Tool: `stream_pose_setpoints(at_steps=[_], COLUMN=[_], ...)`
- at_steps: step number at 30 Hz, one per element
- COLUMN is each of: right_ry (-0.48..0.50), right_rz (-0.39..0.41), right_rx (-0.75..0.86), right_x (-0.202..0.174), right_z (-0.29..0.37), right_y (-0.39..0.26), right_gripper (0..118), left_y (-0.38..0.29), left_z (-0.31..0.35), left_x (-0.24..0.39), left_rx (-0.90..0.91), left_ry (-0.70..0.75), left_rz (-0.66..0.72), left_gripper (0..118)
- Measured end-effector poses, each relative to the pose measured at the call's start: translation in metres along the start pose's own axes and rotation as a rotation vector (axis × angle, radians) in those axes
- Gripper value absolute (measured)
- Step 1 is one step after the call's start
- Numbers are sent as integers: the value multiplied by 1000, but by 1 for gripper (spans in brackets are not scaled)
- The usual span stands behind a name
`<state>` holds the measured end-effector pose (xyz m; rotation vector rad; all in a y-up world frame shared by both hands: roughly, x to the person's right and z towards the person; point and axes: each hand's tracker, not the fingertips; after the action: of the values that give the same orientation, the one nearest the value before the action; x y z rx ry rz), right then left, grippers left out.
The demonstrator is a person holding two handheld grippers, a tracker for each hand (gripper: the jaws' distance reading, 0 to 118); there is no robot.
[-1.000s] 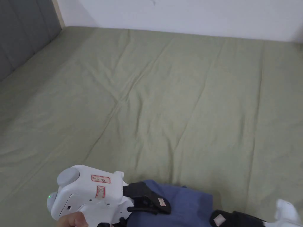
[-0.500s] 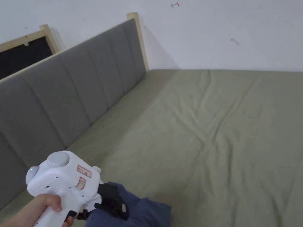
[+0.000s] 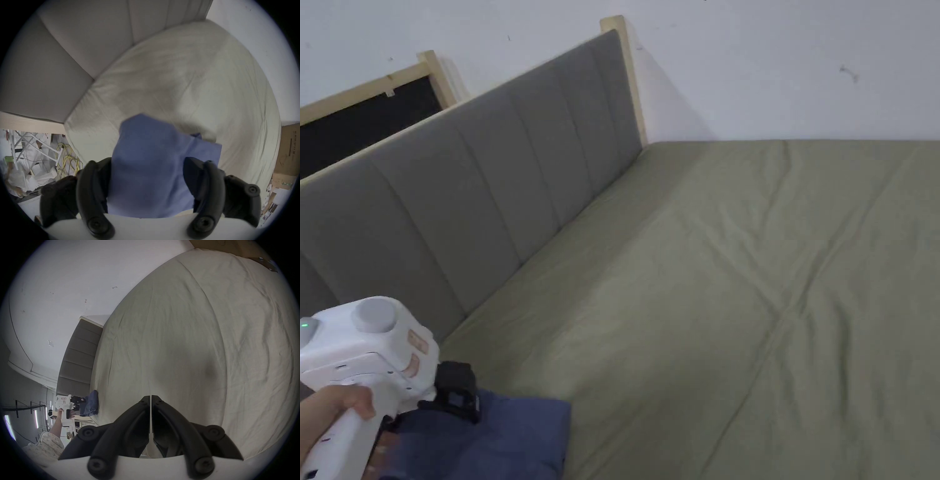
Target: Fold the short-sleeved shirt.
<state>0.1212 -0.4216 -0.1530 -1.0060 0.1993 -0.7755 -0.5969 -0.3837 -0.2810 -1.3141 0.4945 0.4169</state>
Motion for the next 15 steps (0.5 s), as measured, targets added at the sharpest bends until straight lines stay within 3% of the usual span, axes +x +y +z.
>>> stream_pose_setpoints(at_steps=[4, 8, 10, 12, 15], right_ry=[-24, -24, -18, 7, 46], right_rz=[27, 38, 58, 70, 92], right_rx=[17, 57, 81, 103, 147], right_x=[-1, -6, -10, -14, -19], right_z=[15, 35, 48, 65, 92], right_y=[2, -1, -4, -7, -12], right_gripper=[2, 2, 2, 2, 2], left_y=[-4, -24, -42, -68, -117], left_z=[48, 131, 171, 205, 241], left_x=[-22, -31, -28, -20, 11], left_rx=[136, 486, 649, 740, 771], left_ry=[-52, -202, -331, -531, -682], left_rz=[113, 220, 253, 216, 135], left_gripper=[92, 99, 108, 117, 117])
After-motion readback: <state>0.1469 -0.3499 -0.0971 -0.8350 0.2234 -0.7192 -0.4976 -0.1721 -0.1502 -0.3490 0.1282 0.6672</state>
